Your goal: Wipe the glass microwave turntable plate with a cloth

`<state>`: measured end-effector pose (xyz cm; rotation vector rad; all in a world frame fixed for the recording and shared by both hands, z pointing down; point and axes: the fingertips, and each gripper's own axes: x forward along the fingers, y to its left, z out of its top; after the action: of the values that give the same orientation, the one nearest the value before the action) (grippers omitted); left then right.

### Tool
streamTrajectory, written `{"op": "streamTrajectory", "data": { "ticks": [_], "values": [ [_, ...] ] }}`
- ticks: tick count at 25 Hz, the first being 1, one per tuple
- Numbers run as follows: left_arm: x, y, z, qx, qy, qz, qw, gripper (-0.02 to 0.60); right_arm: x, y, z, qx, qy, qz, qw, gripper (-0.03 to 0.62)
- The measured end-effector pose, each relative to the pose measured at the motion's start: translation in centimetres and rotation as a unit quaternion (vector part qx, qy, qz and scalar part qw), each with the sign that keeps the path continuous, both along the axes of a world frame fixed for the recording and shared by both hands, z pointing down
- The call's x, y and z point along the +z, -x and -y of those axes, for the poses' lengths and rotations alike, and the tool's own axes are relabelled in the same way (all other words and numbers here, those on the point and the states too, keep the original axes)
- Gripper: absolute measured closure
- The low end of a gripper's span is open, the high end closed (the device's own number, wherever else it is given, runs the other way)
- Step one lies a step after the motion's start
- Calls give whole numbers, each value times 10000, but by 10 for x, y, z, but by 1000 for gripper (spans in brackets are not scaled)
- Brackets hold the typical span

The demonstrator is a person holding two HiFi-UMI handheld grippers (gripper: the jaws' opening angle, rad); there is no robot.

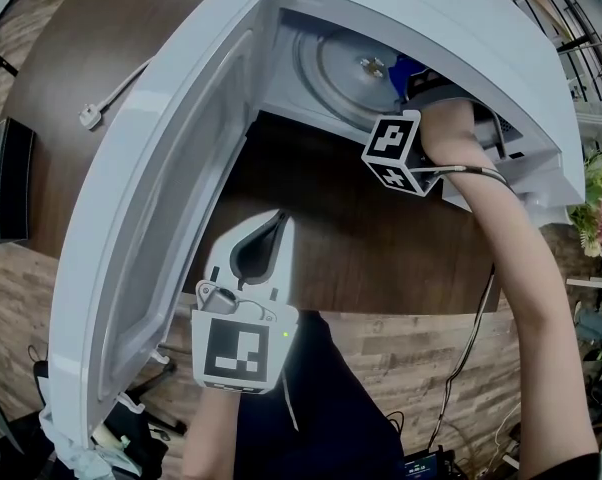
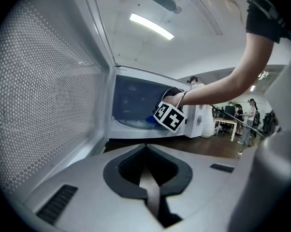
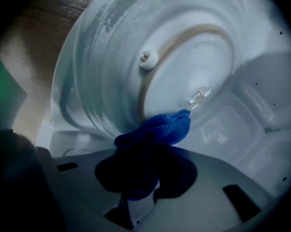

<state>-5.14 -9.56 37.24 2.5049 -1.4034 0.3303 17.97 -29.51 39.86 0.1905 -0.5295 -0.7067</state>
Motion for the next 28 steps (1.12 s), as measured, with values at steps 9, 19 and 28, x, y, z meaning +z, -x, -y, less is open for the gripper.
{"op": "streamTrajectory", "data": {
  "ticks": [9, 19, 28],
  "values": [
    [3, -9, -4, 118, 31, -30, 9999, 574, -9, 33, 6, -209, -577, 1208, 9908, 510],
    [7, -8, -6, 143, 112, -49, 9998, 574, -30, 82, -10, -575, -1076, 2780, 9528, 509],
    [5, -3, -8, 125, 96, -85, 9998, 574, -40, 126, -52, -687, -1039, 3850, 9145, 510]
  ]
}}
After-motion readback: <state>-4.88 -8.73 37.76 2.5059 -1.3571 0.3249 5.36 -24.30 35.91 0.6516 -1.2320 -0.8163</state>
